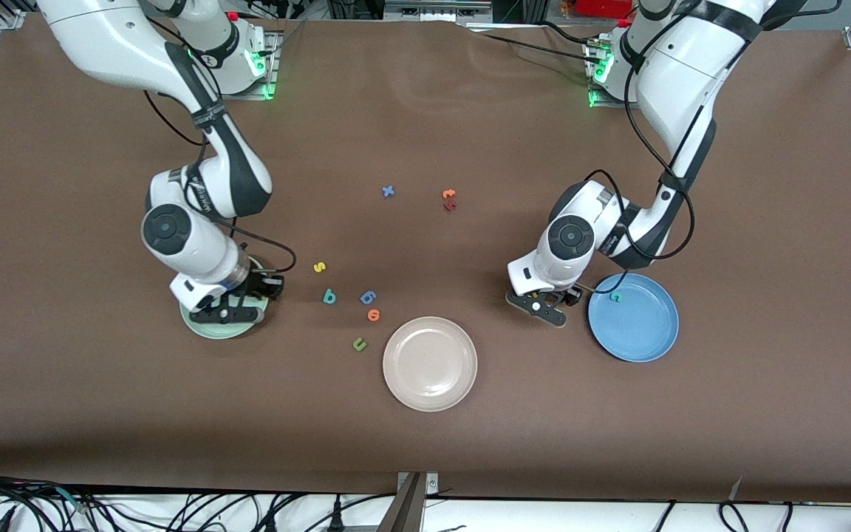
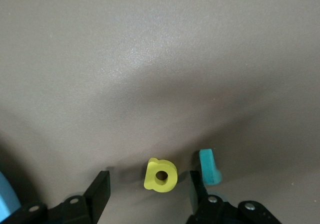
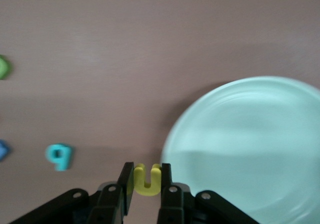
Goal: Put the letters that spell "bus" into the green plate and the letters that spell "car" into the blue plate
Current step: 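Grasp the d with the left gripper while the right gripper drops the u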
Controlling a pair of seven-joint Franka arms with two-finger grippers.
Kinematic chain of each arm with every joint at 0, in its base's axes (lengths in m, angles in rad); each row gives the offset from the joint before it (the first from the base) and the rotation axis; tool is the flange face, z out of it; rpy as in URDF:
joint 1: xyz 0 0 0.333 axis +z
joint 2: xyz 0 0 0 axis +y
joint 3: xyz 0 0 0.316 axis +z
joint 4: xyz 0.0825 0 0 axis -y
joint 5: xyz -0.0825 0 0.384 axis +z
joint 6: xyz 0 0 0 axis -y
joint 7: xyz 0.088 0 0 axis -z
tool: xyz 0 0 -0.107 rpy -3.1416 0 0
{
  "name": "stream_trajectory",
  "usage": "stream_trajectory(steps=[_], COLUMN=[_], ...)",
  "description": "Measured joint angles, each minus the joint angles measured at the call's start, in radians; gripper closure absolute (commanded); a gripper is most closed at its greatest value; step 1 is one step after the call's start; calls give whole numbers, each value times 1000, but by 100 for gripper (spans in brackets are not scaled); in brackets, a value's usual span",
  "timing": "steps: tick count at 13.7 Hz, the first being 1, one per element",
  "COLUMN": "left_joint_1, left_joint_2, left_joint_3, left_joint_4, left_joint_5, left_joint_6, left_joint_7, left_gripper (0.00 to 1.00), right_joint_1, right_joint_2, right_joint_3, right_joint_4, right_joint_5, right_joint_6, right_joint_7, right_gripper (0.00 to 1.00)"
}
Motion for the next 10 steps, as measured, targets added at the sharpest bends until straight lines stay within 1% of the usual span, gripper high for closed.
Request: stream_trajectory(steps=[1, 2, 3, 4, 5, 6, 7, 8, 9, 10], left_joint_1=[0, 0, 0, 0, 0, 0, 0, -1, 0, 0], left_joint_2=[4, 4, 4, 4, 4, 4, 4, 4, 0, 0], left_joint_3=[0, 0, 0, -1, -1, -2, -5, -5, -5, -3], left_joint_4=[0, 0, 0, 1, 1, 2, 3, 4, 6, 7], left_joint_5=[0, 0, 0, 0, 0, 0, 0, 0, 0, 0], left_joint_6=[0, 1, 1, 1, 1, 1, 1, 1, -2, -2], left_joint_7=[0, 0, 0, 0, 0, 0, 0, 0, 0, 1], left_gripper=[33, 36, 42, 54, 66, 78, 84, 92, 96, 96], right_joint_1=[-1, -4, -6, -7, -8, -9, -9, -8, -8, -8], right_joint_2=[2, 4, 5, 6, 7, 9, 12, 15, 17, 18], right_joint_3=[-31, -58, -77, -91, -101, -106, -107, -107, -107, -107], right_joint_4=[0, 0, -1, -2, -4, -7, -8, -9, -9, -9], right_joint_5=[0, 0, 0, 0, 0, 0, 0, 0, 0, 0], right_joint_6=[0, 0, -1, -2, -4, -5, -5, -5, -5, -5], right_joint_7=[-51, -101, -140, -169, -189, -197, -199, -199, -199, -199], right_gripper=[100, 100, 100, 99, 80, 65, 41, 37, 30, 9])
